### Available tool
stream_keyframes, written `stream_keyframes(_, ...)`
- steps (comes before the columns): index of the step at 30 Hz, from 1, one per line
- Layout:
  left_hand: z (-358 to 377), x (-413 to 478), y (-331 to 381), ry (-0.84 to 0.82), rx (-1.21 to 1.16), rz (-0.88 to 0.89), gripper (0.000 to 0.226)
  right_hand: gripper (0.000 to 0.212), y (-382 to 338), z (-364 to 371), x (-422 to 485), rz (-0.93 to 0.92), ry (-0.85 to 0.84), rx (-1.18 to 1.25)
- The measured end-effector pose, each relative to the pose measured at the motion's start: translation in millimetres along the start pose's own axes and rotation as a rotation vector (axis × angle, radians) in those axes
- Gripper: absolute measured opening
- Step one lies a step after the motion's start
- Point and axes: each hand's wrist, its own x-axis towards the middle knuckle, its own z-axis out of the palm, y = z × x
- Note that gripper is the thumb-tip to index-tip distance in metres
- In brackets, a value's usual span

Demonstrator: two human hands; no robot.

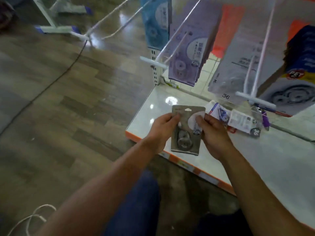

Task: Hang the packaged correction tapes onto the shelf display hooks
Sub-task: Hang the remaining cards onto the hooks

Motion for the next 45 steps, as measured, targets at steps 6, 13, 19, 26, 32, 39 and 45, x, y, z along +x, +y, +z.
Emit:
stream_keyframes(6,-30,-78,62,-0.049,-0.027,-0.143,0.023,0.020,-59,38,-85,0.085,0.029,0.007)
stream_keyframes(13,-42,-181,169,-0.180,-0.020,-0.184,0.024,0.019,-176,65,-189,0.110,0.059,0.076)
stream_keyframes(19,-32,-267,299,-0.288,0.107,-0.053,0.044,0.021,-311,76,-274,-0.041,0.142,0.188)
stream_keyframes(26,-13,-355,419,-0.479,0.037,0.131,0.027,0.019,-438,83,-353,-0.325,0.253,0.327)
stream_keyframes(32,22,-386,482,-0.494,-0.060,0.278,0.031,0.019,-510,78,-383,-0.504,0.355,0.377)
stream_keyframes(39,60,-394,531,-0.521,0.049,0.478,0.018,0.019,-566,42,-394,-0.637,0.358,0.459)
stream_keyframes(45,106,-393,559,-0.485,-0.064,0.552,0.021,0.020,-592,0,-389,-0.700,0.318,0.427)
